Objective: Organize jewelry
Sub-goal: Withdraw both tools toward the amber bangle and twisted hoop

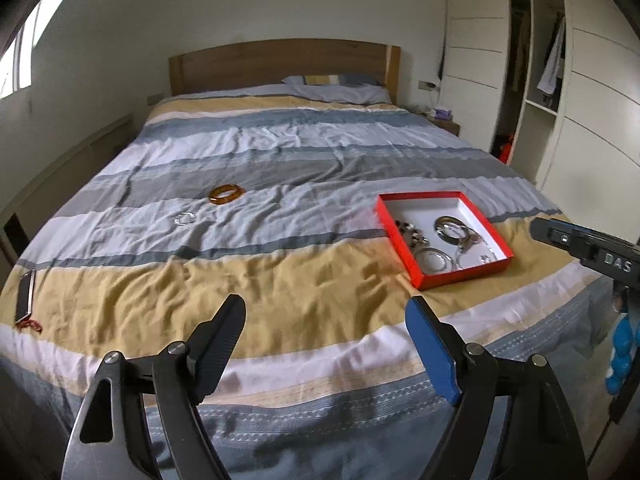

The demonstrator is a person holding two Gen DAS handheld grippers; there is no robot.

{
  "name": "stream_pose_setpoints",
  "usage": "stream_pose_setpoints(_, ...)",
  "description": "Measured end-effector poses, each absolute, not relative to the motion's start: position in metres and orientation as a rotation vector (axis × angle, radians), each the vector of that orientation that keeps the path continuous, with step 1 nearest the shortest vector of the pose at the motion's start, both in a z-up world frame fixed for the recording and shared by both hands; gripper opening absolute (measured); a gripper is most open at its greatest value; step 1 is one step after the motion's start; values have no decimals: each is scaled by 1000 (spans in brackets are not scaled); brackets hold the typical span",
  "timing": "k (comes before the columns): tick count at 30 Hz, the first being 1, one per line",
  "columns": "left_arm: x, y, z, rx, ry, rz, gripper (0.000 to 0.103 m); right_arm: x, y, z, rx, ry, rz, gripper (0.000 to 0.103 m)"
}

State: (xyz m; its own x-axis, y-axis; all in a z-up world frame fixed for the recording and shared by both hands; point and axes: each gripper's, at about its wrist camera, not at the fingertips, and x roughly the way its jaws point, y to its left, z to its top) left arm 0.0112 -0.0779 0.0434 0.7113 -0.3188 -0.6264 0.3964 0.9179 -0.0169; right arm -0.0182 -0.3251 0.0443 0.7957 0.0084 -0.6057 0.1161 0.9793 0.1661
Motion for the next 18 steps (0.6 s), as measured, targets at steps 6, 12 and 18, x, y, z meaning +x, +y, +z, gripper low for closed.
stream_pose_setpoints(6, 9, -59, 53, 93, 640, -299, 82, -21, -308, 50, 170, 641, -38, 47)
stream_pose_setpoints(12, 11, -38, 59, 45, 628, -253, 83, -14, -290, 45, 162, 656, -3, 47)
stream_pose_setpoints(18, 16, -29, 61, 39, 625, -216, 87, 0, -276, 40, 164, 671, 26, 47)
